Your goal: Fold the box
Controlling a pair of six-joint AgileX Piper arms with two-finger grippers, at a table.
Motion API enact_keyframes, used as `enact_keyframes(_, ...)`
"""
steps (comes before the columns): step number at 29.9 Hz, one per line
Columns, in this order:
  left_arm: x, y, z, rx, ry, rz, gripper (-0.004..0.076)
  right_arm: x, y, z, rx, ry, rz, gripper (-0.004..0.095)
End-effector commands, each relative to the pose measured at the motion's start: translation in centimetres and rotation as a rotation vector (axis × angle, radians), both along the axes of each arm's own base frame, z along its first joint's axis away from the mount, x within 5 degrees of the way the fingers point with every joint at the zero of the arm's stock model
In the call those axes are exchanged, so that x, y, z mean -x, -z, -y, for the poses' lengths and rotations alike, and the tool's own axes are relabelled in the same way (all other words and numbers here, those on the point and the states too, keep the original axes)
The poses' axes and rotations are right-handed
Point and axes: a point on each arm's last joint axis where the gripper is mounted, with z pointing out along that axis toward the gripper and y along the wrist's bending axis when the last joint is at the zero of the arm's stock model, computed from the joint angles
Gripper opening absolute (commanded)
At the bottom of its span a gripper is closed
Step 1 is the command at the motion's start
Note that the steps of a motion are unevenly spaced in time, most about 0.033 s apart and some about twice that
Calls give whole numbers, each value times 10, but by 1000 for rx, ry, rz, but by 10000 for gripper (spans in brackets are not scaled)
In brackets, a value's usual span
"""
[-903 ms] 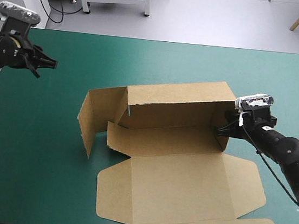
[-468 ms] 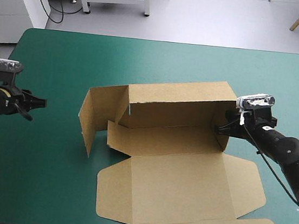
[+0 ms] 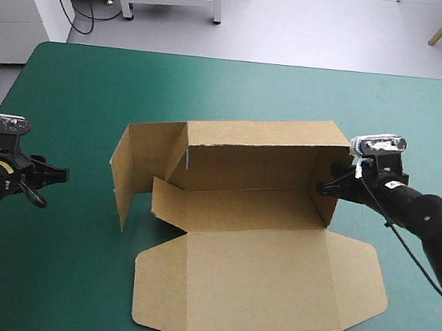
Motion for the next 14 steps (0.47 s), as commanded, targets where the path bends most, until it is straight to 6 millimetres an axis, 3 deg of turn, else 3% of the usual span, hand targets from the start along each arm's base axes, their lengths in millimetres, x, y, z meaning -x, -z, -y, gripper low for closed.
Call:
enact_keyframes(1,-1,-17,0,-5,3,107,312,-4,-31,2,-34,56,-3,-15)
enact_keyframes(8,-2,-17,1,7,2,115,312,-25,-49,3,16,70,-163,-15)
enact_keyframes(14,-2,-17,1,7,2,115,312,-53,-46,-2,38,23,-327,-15)
